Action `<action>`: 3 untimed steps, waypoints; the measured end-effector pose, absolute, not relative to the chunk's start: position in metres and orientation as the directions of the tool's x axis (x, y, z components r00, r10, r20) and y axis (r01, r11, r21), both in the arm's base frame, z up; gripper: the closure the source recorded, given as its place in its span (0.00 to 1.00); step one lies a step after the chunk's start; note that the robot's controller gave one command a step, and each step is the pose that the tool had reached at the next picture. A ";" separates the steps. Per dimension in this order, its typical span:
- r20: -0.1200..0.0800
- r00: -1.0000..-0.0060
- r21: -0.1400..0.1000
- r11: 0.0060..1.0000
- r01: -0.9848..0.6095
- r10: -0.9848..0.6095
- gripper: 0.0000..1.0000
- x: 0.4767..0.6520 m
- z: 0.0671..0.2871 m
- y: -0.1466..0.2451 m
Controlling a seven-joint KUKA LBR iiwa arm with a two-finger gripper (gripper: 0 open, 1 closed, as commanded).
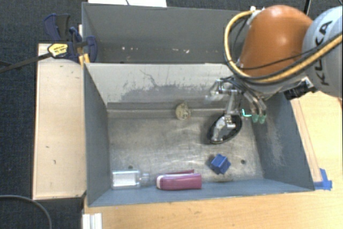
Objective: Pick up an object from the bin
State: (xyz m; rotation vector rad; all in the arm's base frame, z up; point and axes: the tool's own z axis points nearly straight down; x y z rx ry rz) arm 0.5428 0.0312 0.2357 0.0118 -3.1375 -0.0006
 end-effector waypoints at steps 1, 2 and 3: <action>-0.007 -0.888 -0.001 0.888 -0.459 -0.459 0.00 0.499 0.074 0.018; -0.007 -0.939 0.002 0.939 -0.344 -0.343 0.00 0.494 0.118 0.119; -0.011 -0.732 -0.006 0.732 -0.681 -0.681 0.00 0.482 0.082 0.057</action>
Offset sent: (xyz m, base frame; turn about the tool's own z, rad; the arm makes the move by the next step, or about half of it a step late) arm -0.0455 -0.0140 -0.1624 -0.4712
